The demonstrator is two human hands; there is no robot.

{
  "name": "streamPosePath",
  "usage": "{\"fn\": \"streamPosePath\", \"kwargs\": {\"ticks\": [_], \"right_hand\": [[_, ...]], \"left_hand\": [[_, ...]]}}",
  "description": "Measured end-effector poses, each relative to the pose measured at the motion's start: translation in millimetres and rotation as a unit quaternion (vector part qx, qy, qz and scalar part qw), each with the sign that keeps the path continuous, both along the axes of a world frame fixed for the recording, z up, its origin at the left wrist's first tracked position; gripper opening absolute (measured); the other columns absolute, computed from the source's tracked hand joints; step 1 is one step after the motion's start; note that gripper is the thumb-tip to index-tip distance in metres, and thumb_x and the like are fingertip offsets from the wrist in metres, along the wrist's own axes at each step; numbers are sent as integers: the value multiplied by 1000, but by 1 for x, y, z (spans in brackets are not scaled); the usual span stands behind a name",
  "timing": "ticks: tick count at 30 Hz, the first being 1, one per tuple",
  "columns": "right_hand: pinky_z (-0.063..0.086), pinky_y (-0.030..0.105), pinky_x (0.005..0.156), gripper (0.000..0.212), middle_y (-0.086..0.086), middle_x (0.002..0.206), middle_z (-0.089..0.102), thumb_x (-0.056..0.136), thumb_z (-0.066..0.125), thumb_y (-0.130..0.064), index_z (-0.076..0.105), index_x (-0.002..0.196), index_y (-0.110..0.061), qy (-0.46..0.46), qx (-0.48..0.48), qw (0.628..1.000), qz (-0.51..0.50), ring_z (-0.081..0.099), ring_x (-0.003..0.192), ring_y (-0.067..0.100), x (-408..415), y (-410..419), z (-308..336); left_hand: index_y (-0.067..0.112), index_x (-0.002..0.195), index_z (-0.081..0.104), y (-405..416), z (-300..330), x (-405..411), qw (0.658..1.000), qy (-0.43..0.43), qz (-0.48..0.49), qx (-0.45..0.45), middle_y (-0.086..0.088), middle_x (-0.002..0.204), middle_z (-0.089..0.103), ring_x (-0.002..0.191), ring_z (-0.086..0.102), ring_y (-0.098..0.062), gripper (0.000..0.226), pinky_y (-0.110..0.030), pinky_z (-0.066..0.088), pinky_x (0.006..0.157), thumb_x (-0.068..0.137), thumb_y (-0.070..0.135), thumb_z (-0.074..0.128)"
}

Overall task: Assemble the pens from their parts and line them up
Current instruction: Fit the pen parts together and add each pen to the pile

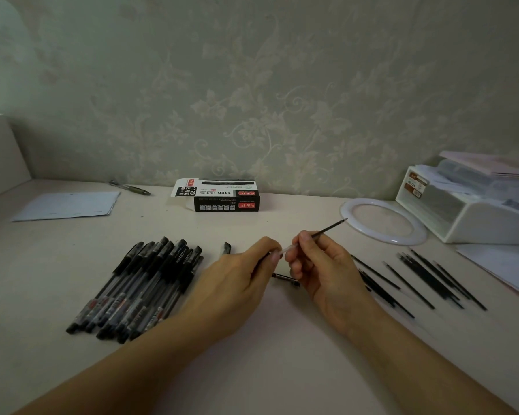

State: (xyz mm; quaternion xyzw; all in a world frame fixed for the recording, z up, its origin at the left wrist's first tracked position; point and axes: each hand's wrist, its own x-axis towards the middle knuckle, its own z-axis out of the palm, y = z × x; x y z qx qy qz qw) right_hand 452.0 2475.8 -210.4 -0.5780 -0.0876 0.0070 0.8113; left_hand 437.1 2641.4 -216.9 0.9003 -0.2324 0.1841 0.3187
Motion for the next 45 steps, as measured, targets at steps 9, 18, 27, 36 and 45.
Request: {"fn": "streamPosePath", "kwargs": {"ticks": [9, 18, 27, 36, 45], "right_hand": [[49, 20, 56, 23, 6, 71, 66, 100, 50, -21, 65, 85, -11, -6, 5, 1000, 6, 54, 58, 11, 0, -1, -1], [51, 22, 61, 12, 2, 75, 70, 94, 63, -23, 72, 89, -16, -95, -162, 982, -5, 57, 62, 9, -4, 0, -3], [44, 20, 57, 36, -5, 73, 63, 82, 58, -57, 67, 98, -26, -131, -209, 969, -28, 52, 60, 9, -5, 2, 1], [35, 8, 77, 35, -19, 106, 52, 87, 63, -52, 63, 118, -37, -267, -554, 780, -113, 46, 94, 0, 3, -9, -16], [40, 7, 73, 16, -10, 88, 55, 88, 72, -26, 75, 102, -20, -268, -535, 798, -76, 54, 79, -2, 4, -7, -19]], "left_hand": [[38, 101, 46, 1, -2, 1, 1000, -10, -10, 20, 11, 63, 50, 53, 48, -12, 28, -22, 26, 45, 97, 54, 23], [39, 102, 45, 0, -2, 0, 1000, -4, -12, 0, 10, 61, 53, 53, 49, -10, 24, -27, 29, 47, 97, 52, 27], [34, 96, 41, 3, 0, 4, 991, -32, -17, -125, -3, 54, 46, 42, 38, -11, 24, -36, 31, 44, 96, 55, 31], [31, 105, 47, 3, 6, 2, 960, -71, -48, -267, 9, 55, 40, 48, 33, -7, 21, -23, 29, 45, 98, 46, 34], [37, 101, 50, 5, -1, 3, 997, -70, 29, 30, 21, 70, 52, 63, 50, -4, 21, -30, 45, 50, 96, 49, 33]]}}
